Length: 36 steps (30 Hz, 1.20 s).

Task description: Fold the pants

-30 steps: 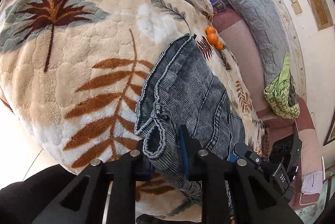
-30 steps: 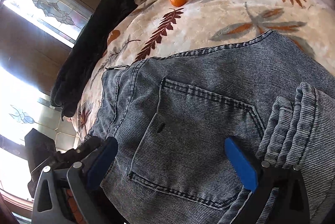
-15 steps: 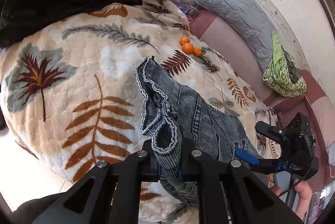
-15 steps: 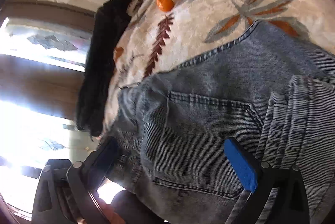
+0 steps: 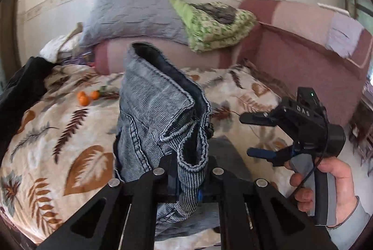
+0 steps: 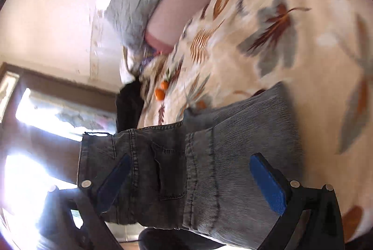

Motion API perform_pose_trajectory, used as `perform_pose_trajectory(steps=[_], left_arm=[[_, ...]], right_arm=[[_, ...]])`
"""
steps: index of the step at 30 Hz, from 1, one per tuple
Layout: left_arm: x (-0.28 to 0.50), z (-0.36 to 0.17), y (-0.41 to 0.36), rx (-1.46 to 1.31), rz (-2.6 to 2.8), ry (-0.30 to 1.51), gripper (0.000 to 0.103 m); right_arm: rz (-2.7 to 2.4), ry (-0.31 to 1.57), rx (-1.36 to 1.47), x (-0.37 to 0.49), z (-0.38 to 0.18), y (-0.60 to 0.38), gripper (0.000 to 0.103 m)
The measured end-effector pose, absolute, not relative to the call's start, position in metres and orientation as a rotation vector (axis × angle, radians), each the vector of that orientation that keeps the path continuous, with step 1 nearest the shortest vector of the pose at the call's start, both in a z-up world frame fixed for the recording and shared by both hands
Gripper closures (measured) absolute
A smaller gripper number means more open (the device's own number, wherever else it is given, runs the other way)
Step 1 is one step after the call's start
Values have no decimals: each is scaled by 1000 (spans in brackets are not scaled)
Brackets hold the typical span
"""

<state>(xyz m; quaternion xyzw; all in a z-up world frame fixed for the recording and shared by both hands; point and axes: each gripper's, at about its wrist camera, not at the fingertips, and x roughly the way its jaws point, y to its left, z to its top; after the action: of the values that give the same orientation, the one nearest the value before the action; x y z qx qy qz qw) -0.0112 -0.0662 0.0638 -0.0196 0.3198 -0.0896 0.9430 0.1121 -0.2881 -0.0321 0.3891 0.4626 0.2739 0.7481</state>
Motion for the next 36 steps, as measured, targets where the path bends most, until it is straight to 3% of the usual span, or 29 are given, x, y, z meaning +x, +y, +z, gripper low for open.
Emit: perform_pose_trajectory(steps=[2, 5, 7, 8, 10, 14, 16, 19, 23, 28, 32, 36], left_arm=[[4, 34, -104, 4, -238, 737, 93], [43, -44, -134, -29, -274, 1036, 92], [39, -49, -135, -26, -267, 990, 90], [36, -42, -137, -15, -278, 987, 85], [34, -28, -134, -50, -364, 1034, 55], [16, 20, -100, -175, -406, 949, 42], [3, 45, -61, -235, -347, 820, 27], [2, 55, -5, -235, -97, 710, 24], [18, 16, 41, -241, 87, 855, 24], [19, -44, 20, -237, -55, 971, 23], [12, -59, 35, -332, -89, 913, 17], [15, -58, 55, -472, -127, 931, 16]], right_arm=[[564, 977, 874, 106, -34, -312, 0], [502, 969, 936, 97, -51, -350, 0], [487, 976, 1039, 92, -64, -372, 0], [496, 965, 1038, 91, -63, -377, 0], [499, 941, 990, 91, -59, -379, 0], [495, 954, 1005, 90, -65, -383, 0], [503, 944, 969, 89, -60, -380, 0], [493, 956, 881, 83, -53, -367, 0], [592, 976, 874, 63, -39, -333, 0], [728, 1034, 720, 53, -19, -270, 0], [533, 1266, 645, 60, -80, -258, 1], [495, 1213, 723, 51, -62, -271, 1]])
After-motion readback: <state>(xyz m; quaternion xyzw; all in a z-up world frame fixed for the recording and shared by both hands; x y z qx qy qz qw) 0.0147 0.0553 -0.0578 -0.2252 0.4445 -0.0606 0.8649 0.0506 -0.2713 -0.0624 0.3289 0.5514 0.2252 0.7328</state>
